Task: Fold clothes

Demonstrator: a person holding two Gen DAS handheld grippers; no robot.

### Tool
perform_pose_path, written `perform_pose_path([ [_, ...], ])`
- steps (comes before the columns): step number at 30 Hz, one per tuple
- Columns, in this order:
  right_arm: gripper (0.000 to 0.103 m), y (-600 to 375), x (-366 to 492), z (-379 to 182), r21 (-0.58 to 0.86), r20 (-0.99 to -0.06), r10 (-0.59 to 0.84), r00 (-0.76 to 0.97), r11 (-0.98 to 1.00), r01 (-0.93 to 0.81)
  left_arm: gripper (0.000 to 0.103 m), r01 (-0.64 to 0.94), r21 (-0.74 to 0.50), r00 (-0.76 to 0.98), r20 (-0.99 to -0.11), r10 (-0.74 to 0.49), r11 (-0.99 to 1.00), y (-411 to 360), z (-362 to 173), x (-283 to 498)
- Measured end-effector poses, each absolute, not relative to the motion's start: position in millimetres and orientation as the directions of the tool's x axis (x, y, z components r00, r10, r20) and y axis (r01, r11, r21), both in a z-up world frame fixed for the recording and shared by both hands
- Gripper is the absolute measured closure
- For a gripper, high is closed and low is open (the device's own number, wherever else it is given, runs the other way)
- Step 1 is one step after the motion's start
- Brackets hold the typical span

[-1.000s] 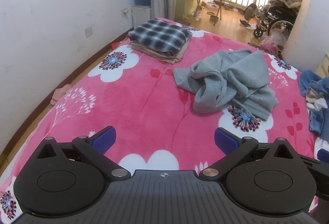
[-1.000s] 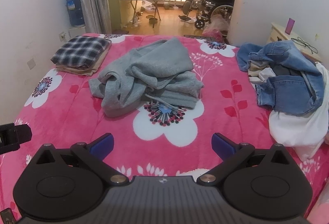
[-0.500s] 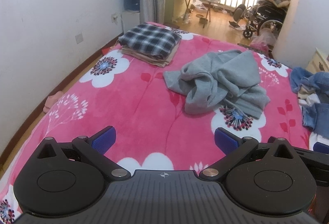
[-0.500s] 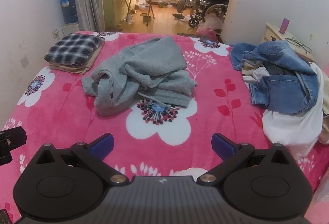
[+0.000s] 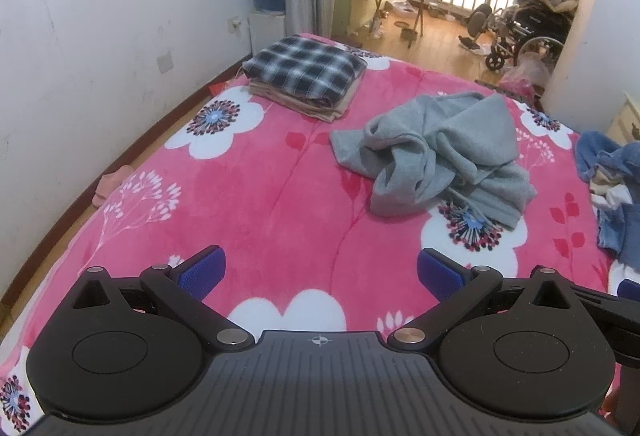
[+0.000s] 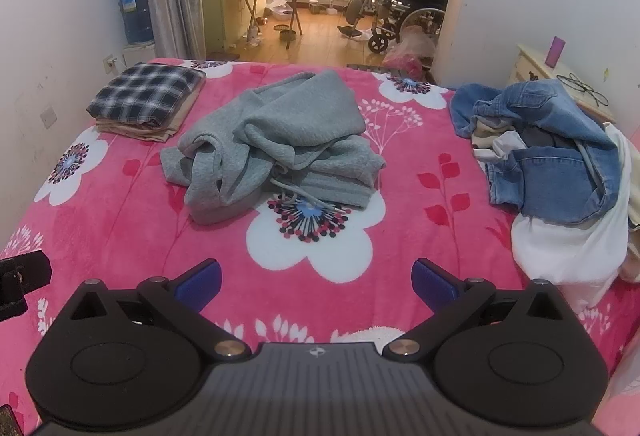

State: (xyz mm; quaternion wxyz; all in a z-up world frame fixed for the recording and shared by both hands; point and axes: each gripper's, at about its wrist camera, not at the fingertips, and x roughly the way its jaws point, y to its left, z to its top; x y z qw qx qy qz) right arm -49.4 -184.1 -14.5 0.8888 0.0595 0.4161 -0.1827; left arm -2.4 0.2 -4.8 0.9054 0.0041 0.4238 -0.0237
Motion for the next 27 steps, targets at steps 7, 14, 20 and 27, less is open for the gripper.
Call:
perform_pose_path([
  [7, 0.000, -184.4, -49.3, -14.9, -0.042, -0.762, -0.275, 0.586, 0.924, 0.379, 0.000, 0.057, -0.018, 0.634, -0.772, -0.050, 0.998, -1.1, -6.0, -1.0],
  [14, 0.000, -184.7, -47.6, -15.2, -0.041, -0.764, -0.274, 0.584, 0.924, 0.379, 0.000, 0.062, -0.019, 0.631, -0.774, -0.054, 0.998, -2.0, -6.8, -0.9],
  [20, 0.000, -184.8, -46.1, -14.9, -0.039, -0.765, -0.273, 0.583, 0.924, 0.381, 0.000, 0.066, -0.029, 0.626, -0.777, -0.063, 0.997, -0.9, -6.8, 0.3],
  [27, 0.000, -183.3, -44.5, -14.6, -0.038, -0.765, -0.273, 0.584, 0.924, 0.381, 0.000, 0.070, -0.029, 0.629, -0.775, -0.067, 0.997, -0.8, -6.7, 0.0],
])
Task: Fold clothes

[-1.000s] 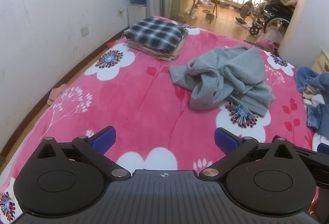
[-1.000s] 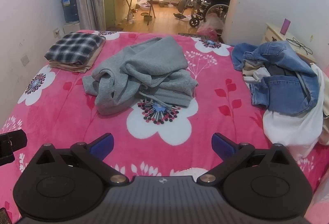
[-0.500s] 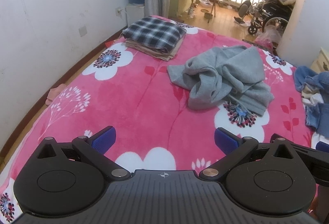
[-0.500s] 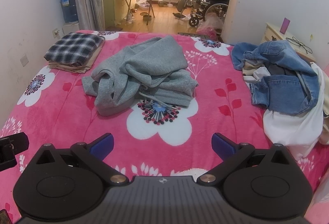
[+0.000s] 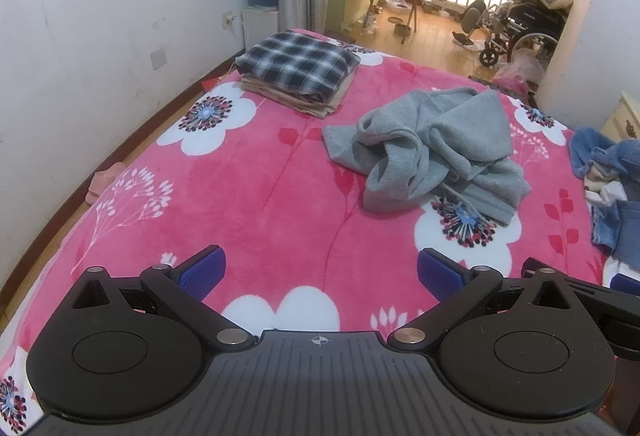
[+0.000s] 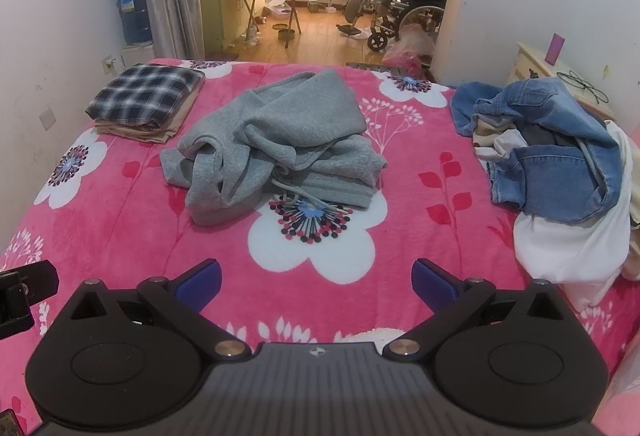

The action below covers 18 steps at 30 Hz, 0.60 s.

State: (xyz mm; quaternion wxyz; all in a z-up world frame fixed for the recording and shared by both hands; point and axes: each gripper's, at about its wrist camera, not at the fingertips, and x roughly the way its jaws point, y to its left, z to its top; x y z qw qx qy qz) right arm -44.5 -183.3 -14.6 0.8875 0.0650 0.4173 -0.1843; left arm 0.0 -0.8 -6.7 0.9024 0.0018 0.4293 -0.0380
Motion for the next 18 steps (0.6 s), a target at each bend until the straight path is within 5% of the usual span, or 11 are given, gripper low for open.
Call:
perform_pose_path([
  [18, 0.000, -182.1, -34.9, -17.3, -0.034, -0.769, -0.270, 0.579, 0.922, 0.385, 0.000, 0.081, -0.033, 0.619, -0.782, -0.076, 0.996, 0.8, -10.4, 9.3],
])
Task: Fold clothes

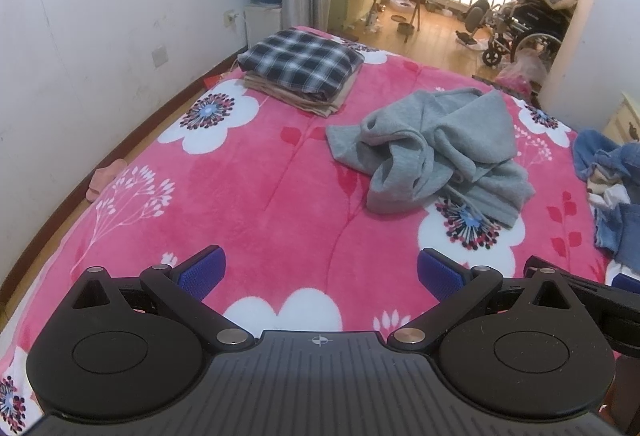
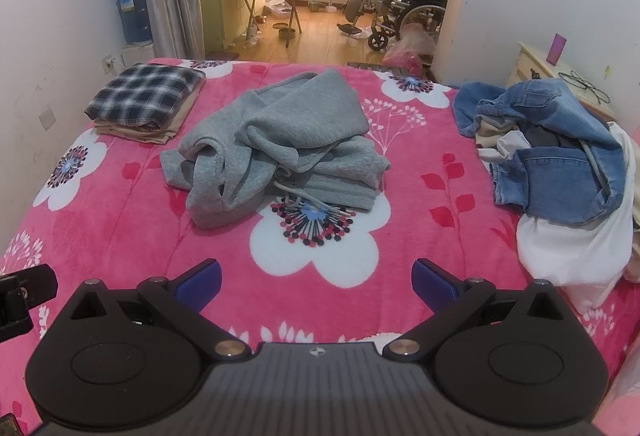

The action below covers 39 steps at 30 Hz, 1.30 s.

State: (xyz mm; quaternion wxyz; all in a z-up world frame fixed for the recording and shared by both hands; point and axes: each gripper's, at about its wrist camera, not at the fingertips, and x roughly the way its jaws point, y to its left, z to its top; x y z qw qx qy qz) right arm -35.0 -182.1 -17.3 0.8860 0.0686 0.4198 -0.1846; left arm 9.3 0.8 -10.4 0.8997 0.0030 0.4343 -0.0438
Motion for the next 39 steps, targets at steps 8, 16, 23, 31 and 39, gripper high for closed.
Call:
perform_pose_path([
  [8, 0.000, -189, -26, -21, -0.017, -0.775, -0.264, 0.574, 0.917, 0.399, 0.000, 0.115, -0.027, 0.627, -0.774, -0.093, 0.993, -4, -13, 17],
  [16, 0.000, -212, -18, -28, 0.042, -0.763, -0.229, 0.604, 0.915, 0.400, 0.000, 0.159, -0.015, 0.635, -0.764, -0.114, 0.987, -16, -24, 34],
  [23, 0.000, -242, -3, -44, 0.067, -0.737, -0.197, 0.646, 0.930, 0.360, 0.000, 0.190, -0.082, 0.583, -0.792, -0.180, 0.978, -28, -47, 69],
  [31, 0.000, -264, 32, -77, -0.139, -0.597, -0.206, 0.776, 0.978, 0.153, 0.000, 0.331, -0.068, 0.546, -0.800, -0.250, 0.941, -59, -90, 122],
  [39, 0.003, -261, 97, -154, -0.323, -0.628, -0.117, 0.770, 0.939, -0.121, 0.030, 0.515, 0.070, 0.482, -0.848, -0.221, 0.854, -120, -165, 179],
])
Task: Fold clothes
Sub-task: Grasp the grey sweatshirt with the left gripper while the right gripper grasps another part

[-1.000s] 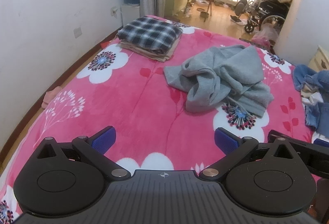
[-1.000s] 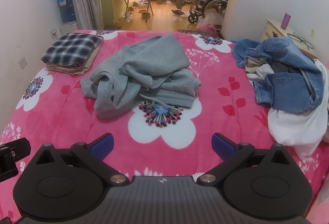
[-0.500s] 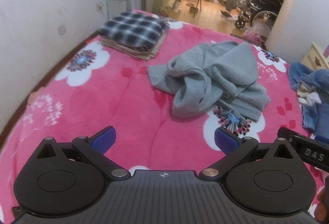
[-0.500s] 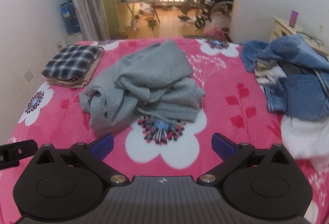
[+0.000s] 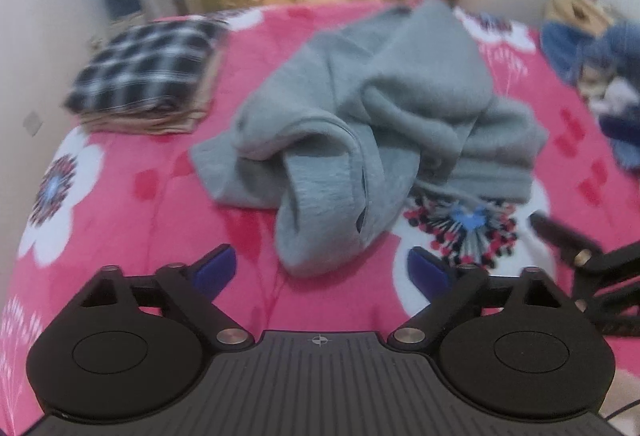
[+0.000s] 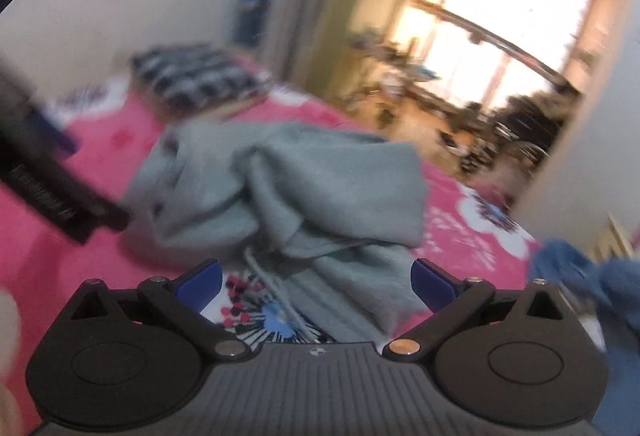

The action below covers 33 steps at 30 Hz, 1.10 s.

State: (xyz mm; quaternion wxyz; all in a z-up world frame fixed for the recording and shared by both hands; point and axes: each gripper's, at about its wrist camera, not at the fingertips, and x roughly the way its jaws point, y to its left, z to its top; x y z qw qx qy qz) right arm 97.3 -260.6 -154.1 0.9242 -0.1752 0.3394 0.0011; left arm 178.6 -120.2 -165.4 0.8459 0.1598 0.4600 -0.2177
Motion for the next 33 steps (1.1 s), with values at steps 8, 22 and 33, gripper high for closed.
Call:
perform_pose_path([
  [8, 0.019, -338, 146, -204, -0.017, -0.772, -0.116, 0.625, 0.987, 0.161, 0.076, 0.517, 0.080, 0.459, -0.866, -0.198, 0.852, -130, -197, 219],
  [22, 0.019, -456, 171, -271, 0.758, -0.635, 0.428, 0.643, 0.503, 0.415, 0.074, 0.349, -0.085, 0.652, -0.693, -0.307, 0.933, -137, -147, 362],
  [33, 0.032, -460, 151, -267, 0.817, -0.570, 0.491, 0.658, 0.422, 0.393, 0.030, 0.228, -0.276, 0.601, -0.715, -0.358, 0.934, -36, -125, 307],
])
